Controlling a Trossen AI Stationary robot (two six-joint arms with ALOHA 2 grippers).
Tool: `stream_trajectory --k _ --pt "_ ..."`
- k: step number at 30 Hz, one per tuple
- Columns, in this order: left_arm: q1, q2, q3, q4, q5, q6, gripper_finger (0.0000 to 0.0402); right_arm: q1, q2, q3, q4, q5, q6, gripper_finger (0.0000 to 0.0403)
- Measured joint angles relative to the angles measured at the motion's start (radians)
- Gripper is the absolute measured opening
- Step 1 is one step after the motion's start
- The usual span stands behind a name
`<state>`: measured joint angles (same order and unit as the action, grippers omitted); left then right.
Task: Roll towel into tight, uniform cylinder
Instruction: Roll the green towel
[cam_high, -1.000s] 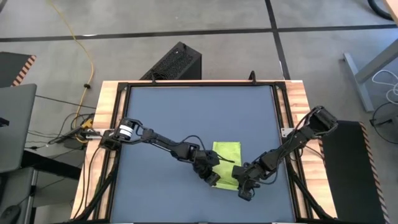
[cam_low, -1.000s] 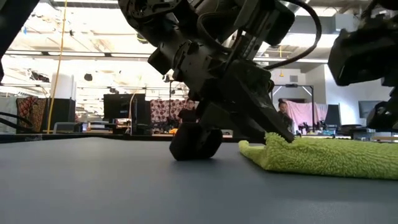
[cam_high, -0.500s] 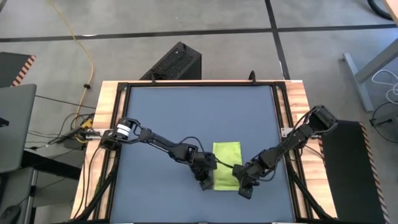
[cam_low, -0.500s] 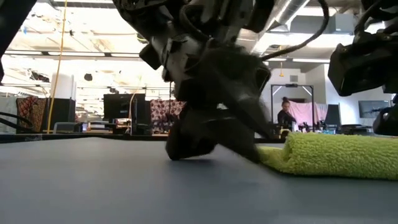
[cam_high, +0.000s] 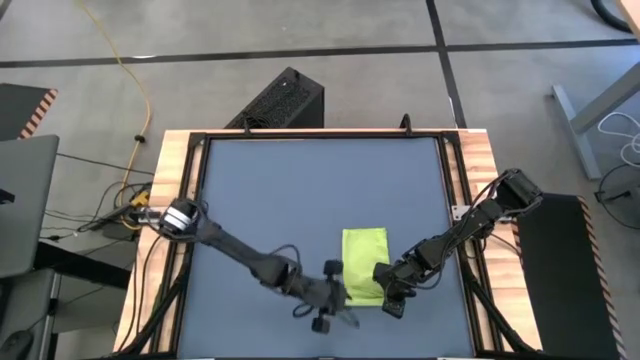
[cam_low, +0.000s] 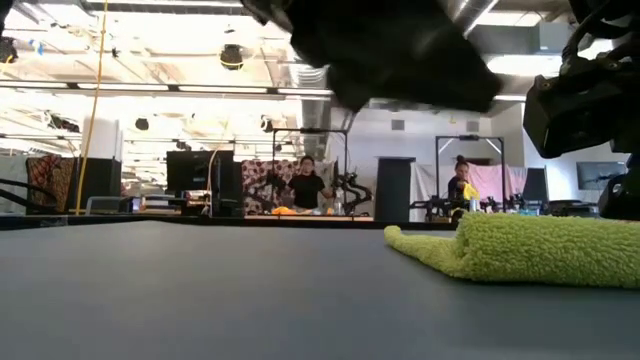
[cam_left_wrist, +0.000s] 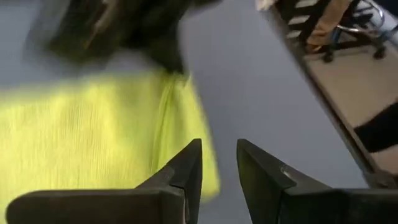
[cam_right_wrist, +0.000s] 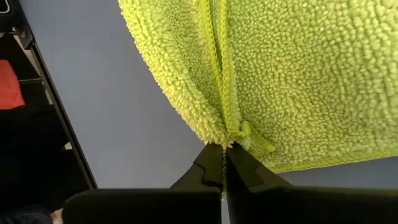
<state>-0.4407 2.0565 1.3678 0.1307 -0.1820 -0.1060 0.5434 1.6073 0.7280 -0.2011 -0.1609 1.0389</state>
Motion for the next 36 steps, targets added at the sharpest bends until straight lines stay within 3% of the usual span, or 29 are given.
stream_trajectory --k 2,4,9,23,31,36 --pt "-0.030 0.020 -0.002 0.012 -0.040 0.119 0.0088 0.000 0.000 0.000 0.002 -0.001 0.000 0.0017" --pt "-0.039 0.057 0.010 0.030 -0.044 0.140 0.0088 -0.001 0.000 0.000 0.001 -0.003 0.001 0.0017" --pt "-0.025 0.099 0.020 0.016 -0.047 0.089 0.0097 -0.004 0.001 -0.001 0.017 -0.004 0.008 0.0017" --pt "-0.017 0.107 0.026 0.014 -0.064 0.120 0.0192 -0.003 0.001 -0.001 0.019 -0.004 0.011 0.0017" --pt "-0.010 0.171 0.027 0.057 -0.025 0.067 0.0200 -0.003 0.001 0.000 0.019 -0.005 0.011 0.0017" --pt "-0.010 0.184 0.028 0.053 -0.055 -0.017 0.0199 -0.002 0.001 0.000 0.019 -0.004 0.023 0.0017"
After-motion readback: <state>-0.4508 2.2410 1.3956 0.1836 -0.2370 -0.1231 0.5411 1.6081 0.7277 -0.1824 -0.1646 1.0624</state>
